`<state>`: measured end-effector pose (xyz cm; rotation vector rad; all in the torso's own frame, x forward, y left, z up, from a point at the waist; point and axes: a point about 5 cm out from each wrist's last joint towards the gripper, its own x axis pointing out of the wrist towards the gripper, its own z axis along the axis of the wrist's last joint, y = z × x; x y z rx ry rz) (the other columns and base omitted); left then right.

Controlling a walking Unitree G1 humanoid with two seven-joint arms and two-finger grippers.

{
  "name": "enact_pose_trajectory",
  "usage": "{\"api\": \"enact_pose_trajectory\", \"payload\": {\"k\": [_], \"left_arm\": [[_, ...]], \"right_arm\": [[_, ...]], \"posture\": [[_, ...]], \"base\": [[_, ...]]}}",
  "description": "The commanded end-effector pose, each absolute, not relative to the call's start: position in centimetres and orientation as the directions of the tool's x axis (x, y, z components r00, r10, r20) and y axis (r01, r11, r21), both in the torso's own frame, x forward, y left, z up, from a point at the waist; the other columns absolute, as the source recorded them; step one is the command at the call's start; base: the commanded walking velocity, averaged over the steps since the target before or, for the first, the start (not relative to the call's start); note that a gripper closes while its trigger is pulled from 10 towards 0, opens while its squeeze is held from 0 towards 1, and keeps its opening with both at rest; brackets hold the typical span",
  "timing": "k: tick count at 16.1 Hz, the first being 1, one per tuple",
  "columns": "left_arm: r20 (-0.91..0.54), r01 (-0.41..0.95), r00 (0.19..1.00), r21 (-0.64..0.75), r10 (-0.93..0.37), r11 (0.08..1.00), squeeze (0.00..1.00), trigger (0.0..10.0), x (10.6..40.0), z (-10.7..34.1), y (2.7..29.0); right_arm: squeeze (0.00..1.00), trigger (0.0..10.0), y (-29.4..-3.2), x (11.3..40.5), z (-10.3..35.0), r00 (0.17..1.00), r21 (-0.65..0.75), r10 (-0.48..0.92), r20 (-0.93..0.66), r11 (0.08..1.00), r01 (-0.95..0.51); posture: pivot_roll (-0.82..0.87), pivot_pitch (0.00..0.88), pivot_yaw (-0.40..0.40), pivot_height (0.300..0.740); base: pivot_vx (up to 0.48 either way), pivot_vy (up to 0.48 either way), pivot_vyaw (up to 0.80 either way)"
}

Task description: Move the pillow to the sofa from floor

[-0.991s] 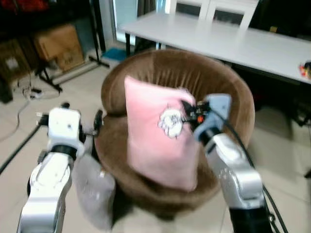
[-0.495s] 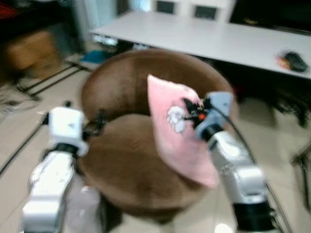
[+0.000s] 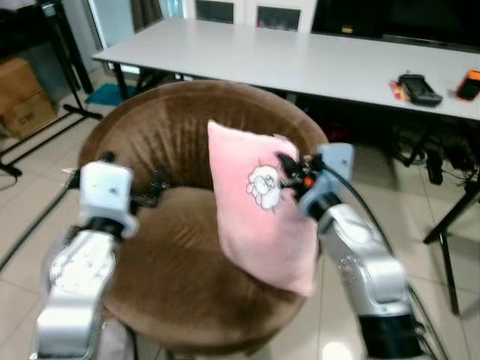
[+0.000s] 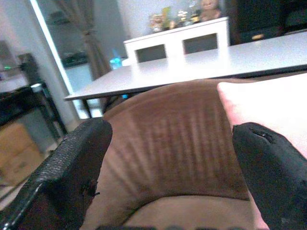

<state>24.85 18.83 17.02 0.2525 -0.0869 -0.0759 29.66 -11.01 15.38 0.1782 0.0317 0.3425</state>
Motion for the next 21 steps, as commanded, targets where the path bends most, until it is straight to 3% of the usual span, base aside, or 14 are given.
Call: {"api": "enact_pose_trajectory", "payload": {"k": [1,4,7,11,14,20,21], "left_arm": [[0.090,0.041,0.994,0.276,-0.068,0.960,0.00,10.0,24.7,17.4,19.4],[0.088,0.038,0.994,0.278,-0.065,0.960,0.00,10.0,24.6,17.4,19.5],[0.079,0.035,0.995,0.288,-0.060,0.957,0.00,10.0,24.4,17.3,19.6],[-0.088,0.192,0.981,0.343,-0.172,0.920,0.00,10.0,23.5,15.3,19.7],[-0.242,0.373,0.923,0.385,-0.298,0.844,0.00,10.0,22.0,13.6,20.0],[-0.333,0.449,0.881,0.366,-0.335,0.815,0.00,10.0,20.6,13.4,21.4],[-0.343,0.464,0.873,0.358,-0.348,0.810,0.00,10.0,20.4,13.3,21.3]], "right_arm": [[0.00,10.0,-10.0,29.7,17.1,0.920,0.164,0.384,0.077,0.905,-0.391],[0.00,10.0,-8.5,29.0,16.9,0.849,0.138,0.524,0.065,0.838,-0.528],[0.00,10.0,-8.3,29.2,17.1,0.848,0.166,0.525,0.073,0.832,-0.530],[0.00,10.0,-8.0,29.7,17.2,0.860,0.196,0.508,0.042,0.840,-0.506],[0.00,10.0,-7.2,30.5,16.8,0.867,0.239,0.495,-0.062,0.851,-0.468],[0.00,10.0,-2.5,32.8,17.3,0.781,0.454,0.600,-0.170,0.752,-0.479],[0.00,10.0,-2.6,34.3,17.4,0.806,0.482,0.561,-0.189,0.768,-0.422]], "posture": [[0.05,0.000,-0.016,0.740],[0.06,0.000,-0.021,0.740],[0.06,0.000,-0.022,0.740],[0.06,0.000,-0.017,0.740],[0.06,0.000,-0.018,0.740],[0.07,0.000,-0.028,0.740],[0.07,0.000,-0.028,0.740]], "base": [[0.304,0.000,0.00],[0.299,0.000,0.80],[0.180,0.000,0.27],[0.000,0.000,0.00],[0.000,0.000,0.00],[0.000,0.000,0.00],[0.000,0.000,0.00]]}}
